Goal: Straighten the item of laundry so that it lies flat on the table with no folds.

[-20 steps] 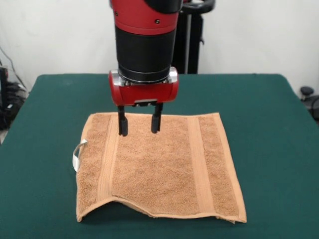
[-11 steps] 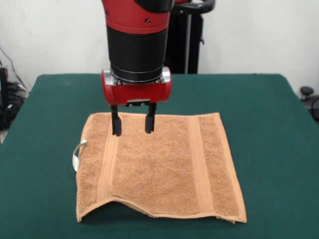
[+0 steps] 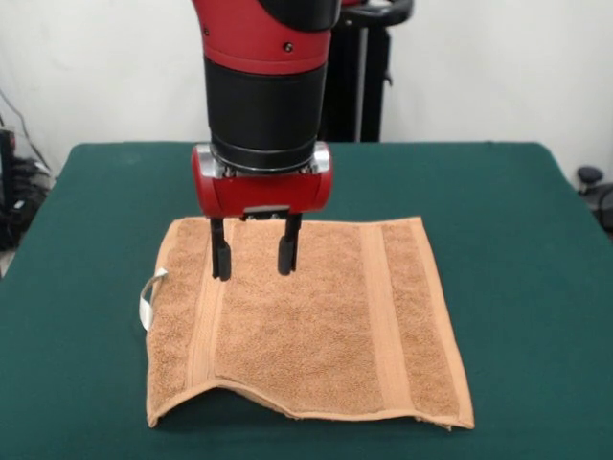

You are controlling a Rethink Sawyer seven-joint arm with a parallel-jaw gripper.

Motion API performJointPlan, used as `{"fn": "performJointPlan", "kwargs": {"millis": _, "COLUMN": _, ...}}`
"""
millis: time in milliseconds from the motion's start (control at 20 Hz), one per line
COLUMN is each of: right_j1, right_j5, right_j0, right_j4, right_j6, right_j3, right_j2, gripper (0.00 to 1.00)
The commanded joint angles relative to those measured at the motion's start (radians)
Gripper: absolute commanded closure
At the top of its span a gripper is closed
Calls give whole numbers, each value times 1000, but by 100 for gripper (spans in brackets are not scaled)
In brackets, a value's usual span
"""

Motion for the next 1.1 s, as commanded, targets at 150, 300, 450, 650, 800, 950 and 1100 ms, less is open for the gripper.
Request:
{"fn": "performJointPlan", "kwargs": {"millis": 150, "right_j1": 55, "right_j5": 116, "right_j0": 36, "right_j4": -38, "right_j6": 85, "right_j3": -65, "right_j2": 92, "gripper": 0}}
{"fn": "performJointPlan", "kwargs": {"millis": 300, "right_j1": 52, "right_j5": 119, "right_j0": 36, "right_j4": -39, "right_j6": 82, "right_j3": -62, "right_j2": 89, "gripper": 0}}
{"fn": "performJointPlan", "kwargs": {"millis": 450, "right_j1": 48, "right_j5": 131, "right_j0": 37, "right_j4": -45, "right_j6": 74, "right_j3": -61, "right_j2": 82, "gripper": 0}}
{"fn": "performJointPlan", "kwargs": {"millis": 650, "right_j1": 33, "right_j5": 111, "right_j0": 36, "right_j4": -45, "right_j6": 75, "right_j3": -42, "right_j2": 80, "gripper": 0}}
{"fn": "performJointPlan", "kwargs": {"millis": 800, "right_j1": 32, "right_j5": 114, "right_j0": 35, "right_j4": -47, "right_j6": 70, "right_j3": -44, "right_j2": 80, "gripper": 0}}
{"fn": "performJointPlan", "kwargs": {"millis": 950, "right_j1": 36, "right_j5": 127, "right_j0": 37, "right_j4": -45, "right_j6": 78, "right_j3": -61, "right_j2": 75, "gripper": 0}}
{"fn": "performJointPlan", "kwargs": {"millis": 1100, "right_j1": 39, "right_j5": 149, "right_j0": 42, "right_j4": -45, "right_j6": 83, "right_j3": -79, "right_j2": 71, "gripper": 0}}
